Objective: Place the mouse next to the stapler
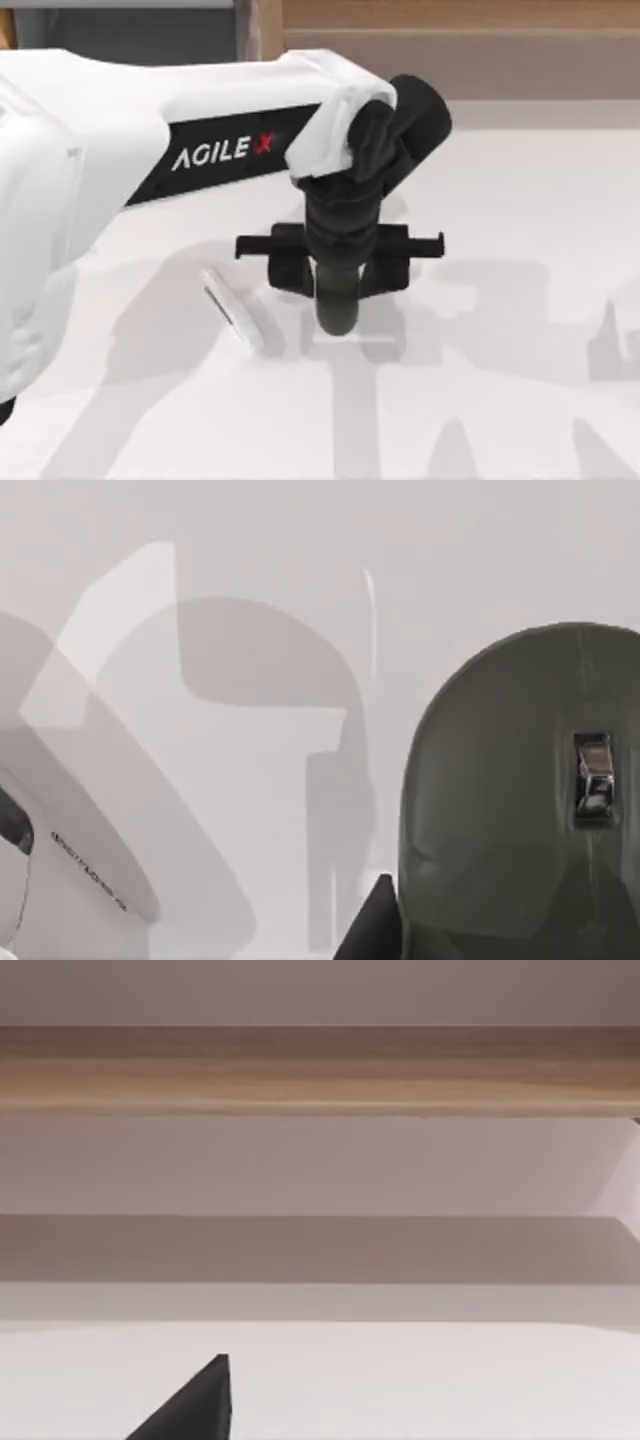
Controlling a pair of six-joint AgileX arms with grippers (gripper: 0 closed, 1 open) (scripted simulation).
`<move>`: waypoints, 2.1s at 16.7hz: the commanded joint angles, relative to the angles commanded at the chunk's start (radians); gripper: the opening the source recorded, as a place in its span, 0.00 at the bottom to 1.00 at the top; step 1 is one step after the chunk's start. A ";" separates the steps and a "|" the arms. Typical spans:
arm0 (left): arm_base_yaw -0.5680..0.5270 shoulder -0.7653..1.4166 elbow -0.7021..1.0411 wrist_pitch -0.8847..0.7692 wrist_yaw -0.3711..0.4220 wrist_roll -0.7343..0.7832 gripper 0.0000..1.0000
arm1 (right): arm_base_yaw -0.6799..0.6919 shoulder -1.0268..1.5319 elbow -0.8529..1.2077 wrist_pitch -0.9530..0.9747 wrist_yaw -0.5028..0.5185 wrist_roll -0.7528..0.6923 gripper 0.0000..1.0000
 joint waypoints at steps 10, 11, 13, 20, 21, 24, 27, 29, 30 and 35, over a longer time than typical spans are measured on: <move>0.006 -0.014 0.006 0.008 -0.001 0.004 0.00 | 0.000 0.000 0.000 0.000 0.000 0.000 1.00; 0.006 -0.017 0.007 0.011 -0.001 0.004 0.00 | 0.000 0.000 0.000 0.000 0.000 0.000 1.00; 0.006 -0.022 0.010 0.017 -0.002 0.004 0.00 | 0.000 0.000 0.000 0.000 0.000 0.000 1.00; 0.004 -0.029 0.014 0.038 -0.002 0.004 0.00 | 0.000 0.000 0.000 0.000 0.000 0.000 1.00; 0.003 -0.028 0.013 0.041 -0.002 0.004 0.00 | 0.000 0.000 0.000 0.000 0.000 0.000 1.00; 0.003 -0.018 0.005 0.047 -0.002 0.004 0.00 | 0.000 0.000 0.000 0.000 0.000 0.000 1.00; 0.003 0.001 -0.011 0.050 -0.001 0.003 0.00 | 0.000 0.000 0.000 0.000 0.000 0.000 1.00; 0.003 0.018 -0.026 0.049 0.000 0.003 0.00 | 0.000 0.000 0.000 0.000 0.000 0.000 1.00; 0.003 0.021 -0.028 0.049 0.000 0.003 0.00 | 0.000 0.000 0.000 0.000 0.000 0.000 1.00; 0.003 0.021 -0.028 0.049 0.000 0.003 0.15 | 0.000 0.000 0.000 0.000 0.000 0.000 1.00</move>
